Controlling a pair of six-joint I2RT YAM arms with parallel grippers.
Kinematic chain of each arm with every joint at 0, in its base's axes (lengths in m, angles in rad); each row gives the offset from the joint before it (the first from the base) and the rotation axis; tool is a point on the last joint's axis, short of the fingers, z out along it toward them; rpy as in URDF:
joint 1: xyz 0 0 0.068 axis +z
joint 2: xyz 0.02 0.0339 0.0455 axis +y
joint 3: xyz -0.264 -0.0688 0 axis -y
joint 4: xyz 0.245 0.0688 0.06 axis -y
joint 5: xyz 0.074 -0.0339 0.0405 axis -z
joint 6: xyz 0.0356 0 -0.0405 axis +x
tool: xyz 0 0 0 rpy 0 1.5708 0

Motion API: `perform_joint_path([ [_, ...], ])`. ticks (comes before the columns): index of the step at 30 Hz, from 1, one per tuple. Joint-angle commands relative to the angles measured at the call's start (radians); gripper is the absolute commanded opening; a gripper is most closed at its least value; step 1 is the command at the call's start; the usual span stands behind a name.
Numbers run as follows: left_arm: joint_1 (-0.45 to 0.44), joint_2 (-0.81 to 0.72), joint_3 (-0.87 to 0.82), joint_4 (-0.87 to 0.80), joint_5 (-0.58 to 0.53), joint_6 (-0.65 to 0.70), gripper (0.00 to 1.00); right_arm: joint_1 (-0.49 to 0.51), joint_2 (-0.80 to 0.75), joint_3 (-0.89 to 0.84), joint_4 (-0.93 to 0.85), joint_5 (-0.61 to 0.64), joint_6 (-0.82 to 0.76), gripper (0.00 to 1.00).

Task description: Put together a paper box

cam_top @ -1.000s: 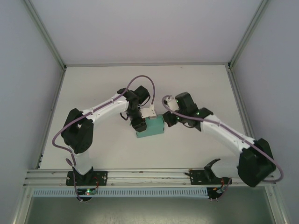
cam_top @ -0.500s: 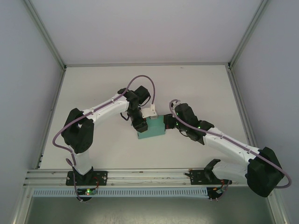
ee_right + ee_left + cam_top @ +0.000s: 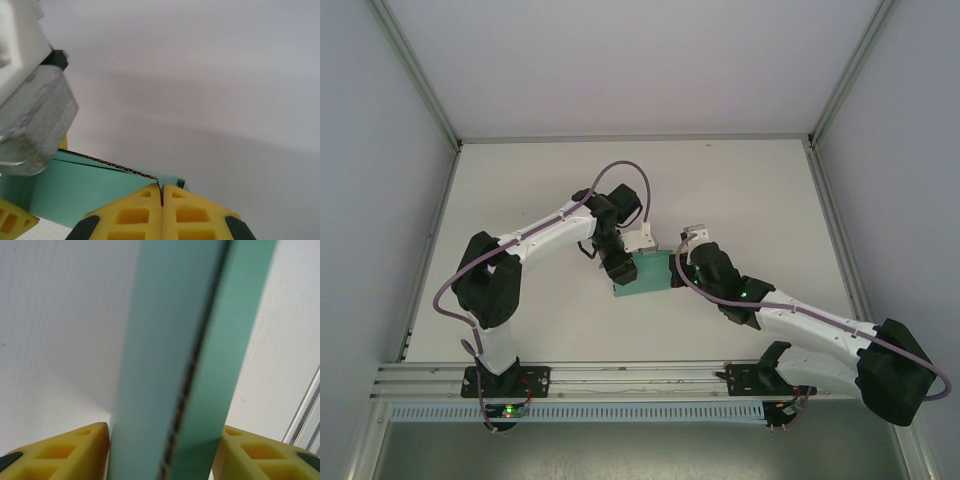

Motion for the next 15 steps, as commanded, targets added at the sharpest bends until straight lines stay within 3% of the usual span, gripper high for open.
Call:
perform_joint_path([
  [1, 0.012, 0.008, 0.014, 0.014, -0.013, -0.032, 0.6, 0.037, 0.055, -0.042, -0.137, -0.003, -0.015, 0.0],
  [4, 0.01, -0.003, 0.011, 0.016, -0.016, -0.039, 0.69, 0.049, 0.061, -0.03, -0.144, 0.016, -0.017, 0.0],
  [8, 0.01, -0.02, -0.002, 0.032, -0.024, -0.05, 0.69, 0.068, 0.077, -0.022, -0.143, 0.042, -0.023, 0.0],
  [15, 0.011, 0.008, -0.004, 0.037, -0.066, -0.077, 0.47, 0.102, 0.096, -0.064, -0.124, 0.054, 0.02, 0.0],
])
